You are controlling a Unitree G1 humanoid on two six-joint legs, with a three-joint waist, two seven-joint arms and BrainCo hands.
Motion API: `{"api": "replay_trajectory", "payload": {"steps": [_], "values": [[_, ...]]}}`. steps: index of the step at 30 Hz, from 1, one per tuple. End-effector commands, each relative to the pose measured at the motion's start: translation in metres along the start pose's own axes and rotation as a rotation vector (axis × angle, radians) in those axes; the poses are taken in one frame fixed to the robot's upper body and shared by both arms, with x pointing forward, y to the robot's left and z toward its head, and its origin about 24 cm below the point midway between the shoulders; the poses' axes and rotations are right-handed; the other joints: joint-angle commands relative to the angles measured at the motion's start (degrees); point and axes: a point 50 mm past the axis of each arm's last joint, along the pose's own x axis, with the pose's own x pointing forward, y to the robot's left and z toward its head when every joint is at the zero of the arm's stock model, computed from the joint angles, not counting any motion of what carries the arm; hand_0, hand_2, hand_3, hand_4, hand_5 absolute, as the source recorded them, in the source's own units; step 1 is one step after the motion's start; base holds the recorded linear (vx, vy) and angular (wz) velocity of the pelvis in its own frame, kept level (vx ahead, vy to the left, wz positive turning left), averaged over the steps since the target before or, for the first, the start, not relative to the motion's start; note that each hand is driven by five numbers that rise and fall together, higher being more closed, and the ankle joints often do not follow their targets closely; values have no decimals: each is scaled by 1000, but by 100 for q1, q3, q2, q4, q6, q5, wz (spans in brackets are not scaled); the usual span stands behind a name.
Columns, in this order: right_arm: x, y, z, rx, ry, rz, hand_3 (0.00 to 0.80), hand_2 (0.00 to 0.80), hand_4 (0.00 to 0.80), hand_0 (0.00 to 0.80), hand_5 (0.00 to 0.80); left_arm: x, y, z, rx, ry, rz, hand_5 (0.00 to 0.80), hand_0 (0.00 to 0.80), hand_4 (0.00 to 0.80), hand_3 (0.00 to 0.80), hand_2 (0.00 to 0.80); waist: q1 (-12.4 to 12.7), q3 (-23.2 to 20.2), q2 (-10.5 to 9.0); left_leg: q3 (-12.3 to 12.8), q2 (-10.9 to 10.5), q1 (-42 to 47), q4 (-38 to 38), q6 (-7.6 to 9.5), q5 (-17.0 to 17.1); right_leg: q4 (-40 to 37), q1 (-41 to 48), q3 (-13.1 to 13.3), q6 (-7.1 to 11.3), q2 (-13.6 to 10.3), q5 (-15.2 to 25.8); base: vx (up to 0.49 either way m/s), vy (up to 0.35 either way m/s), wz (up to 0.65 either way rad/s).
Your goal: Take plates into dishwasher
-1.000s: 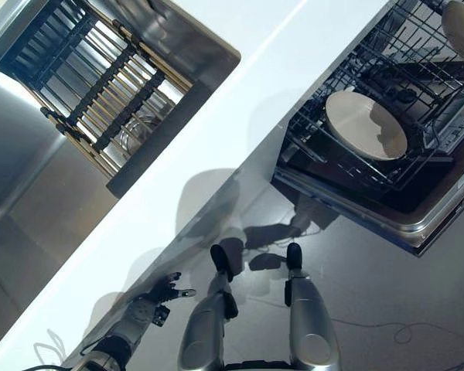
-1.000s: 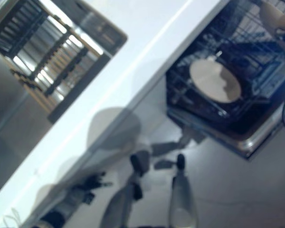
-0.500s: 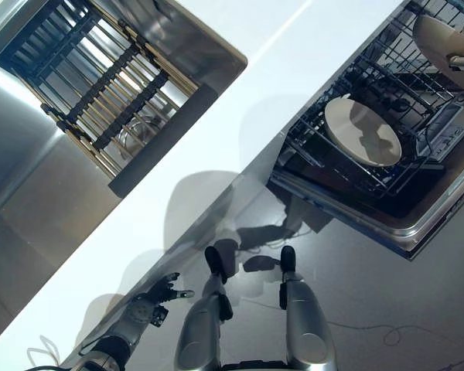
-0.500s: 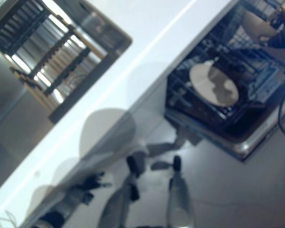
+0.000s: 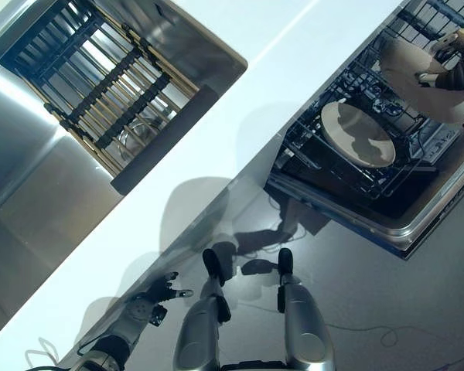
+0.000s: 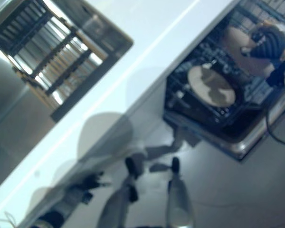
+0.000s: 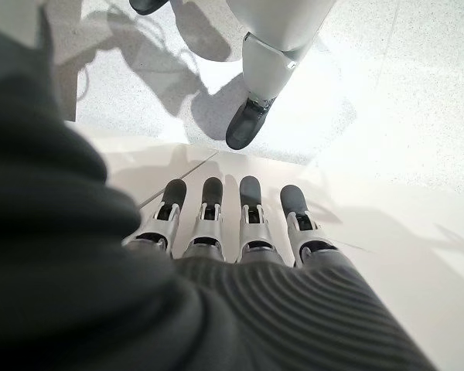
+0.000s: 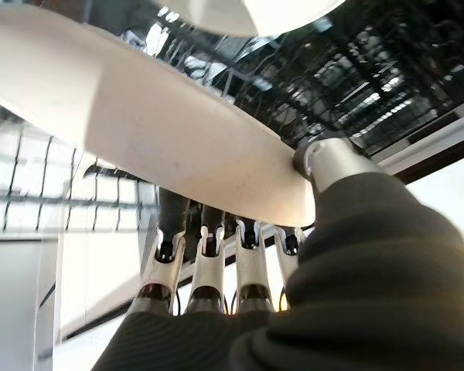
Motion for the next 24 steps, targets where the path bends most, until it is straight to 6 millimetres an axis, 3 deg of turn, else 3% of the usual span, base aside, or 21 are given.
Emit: {"api": "replay_trajectory", "payload": {"steps": [1, 9, 24], "values": [[4, -11, 11, 92, -54, -60, 800, 800, 800, 800, 800, -1, 43, -1, 54, 36, 119, 0, 0, 0, 0, 0, 132, -280, -223, -108, -251, 71, -21, -89, -439, 890, -197, -245, -259, 526, -726, 0, 0, 0], [7, -7, 14, 188, -81, -79, 800, 800, 800, 800, 800, 0, 43, 1, 55, 32, 114, 0, 0, 0, 0, 0, 152, -263, -182, -119, -273, 60, -21, -79, -449, 872, -210, -247, -249, 516, -708, 0, 0, 0], [15, -24, 8, 58, -9, -163, 800, 800, 800, 800, 800, 0, 38, 4, 53, 15, 100, 0, 0, 0, 0, 0, 263, -219, -18, -223, -328, -30, -21, -55, -423, 953, -310, -232, -248, 449, -723, 0, 0, 0]]}}
